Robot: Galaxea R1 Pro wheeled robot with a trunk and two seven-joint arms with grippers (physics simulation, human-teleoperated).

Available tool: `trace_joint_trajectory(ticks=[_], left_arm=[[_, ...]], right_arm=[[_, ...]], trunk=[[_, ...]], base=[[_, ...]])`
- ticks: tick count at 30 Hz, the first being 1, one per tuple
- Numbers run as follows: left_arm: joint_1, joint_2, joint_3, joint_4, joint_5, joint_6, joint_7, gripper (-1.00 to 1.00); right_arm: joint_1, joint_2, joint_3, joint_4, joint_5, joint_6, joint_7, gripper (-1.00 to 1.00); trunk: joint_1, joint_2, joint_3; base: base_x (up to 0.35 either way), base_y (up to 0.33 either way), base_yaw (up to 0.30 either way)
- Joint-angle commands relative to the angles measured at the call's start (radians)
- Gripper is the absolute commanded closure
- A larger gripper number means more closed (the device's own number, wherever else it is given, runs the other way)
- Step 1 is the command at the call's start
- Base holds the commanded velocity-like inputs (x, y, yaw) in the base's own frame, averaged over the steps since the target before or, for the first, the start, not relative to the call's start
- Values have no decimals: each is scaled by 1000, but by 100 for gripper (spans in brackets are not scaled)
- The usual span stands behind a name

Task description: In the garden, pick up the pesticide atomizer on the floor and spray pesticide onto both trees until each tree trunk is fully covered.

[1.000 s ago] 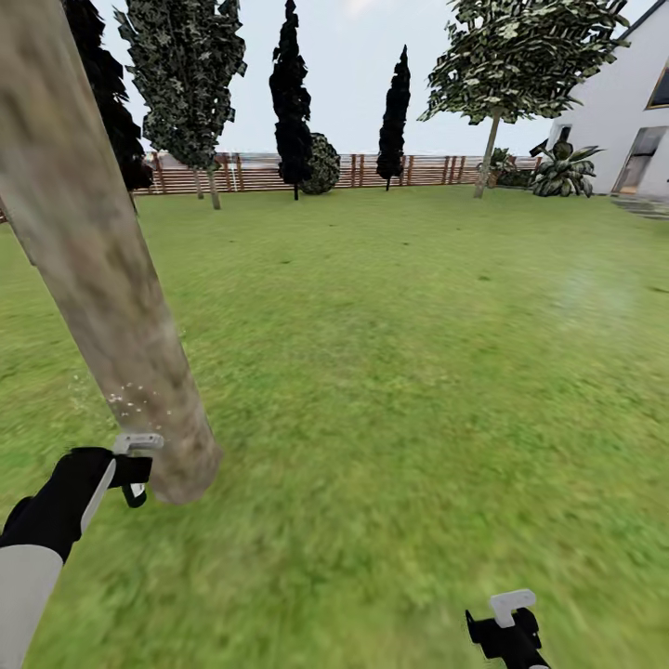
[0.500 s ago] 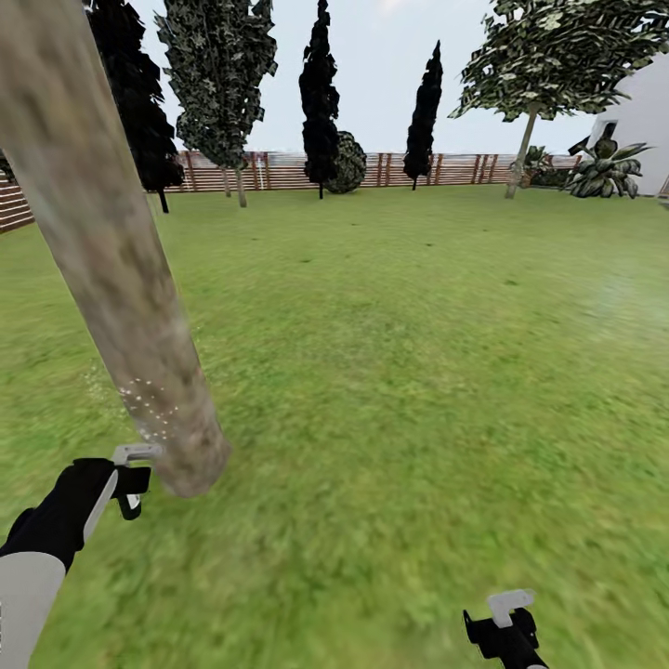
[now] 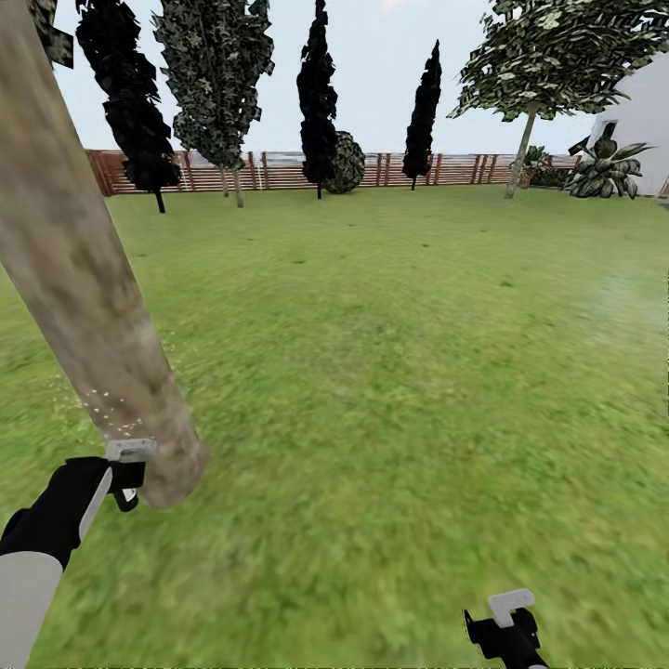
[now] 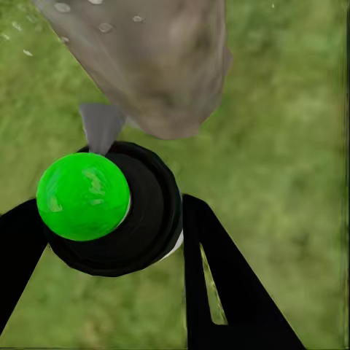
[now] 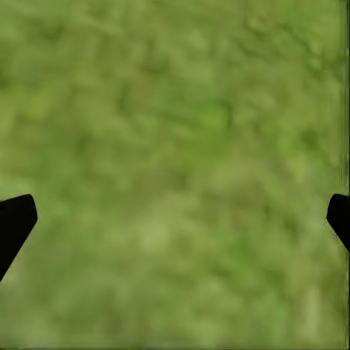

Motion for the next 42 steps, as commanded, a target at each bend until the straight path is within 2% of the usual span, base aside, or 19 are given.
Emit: trace_joint_trajectory(ticks=[1,6,12,23,42], left_arm=[[0,0,13,-3,-3,5,-6,100],[-2,-1,17,-5,-4,4,0,100],[-16,-3,17,-6,-2,11,68,100],[-17,-2,18,-12,-4,14,71,100],[-16,-8,17,-65,-4,17,71,100]], right_arm=[[0,0,8,0,-8,-2,-3,-100],[0,-1,7,0,-8,-2,-4,-100],[0,-1,7,0,-8,-2,-3,-100],[0,-3,8,0,-8,-2,-3,-100],[0,3,9,0,-7,-3,-2,-100]], trunk=[[0,0,-1],[0,0,-1],[0,0,-1],[0,0,-1],[0,0,-1]], base=[[-123,-252,0],[-156,-247,210],[166,-213,170],[279,-157,20],[241,-173,271]])
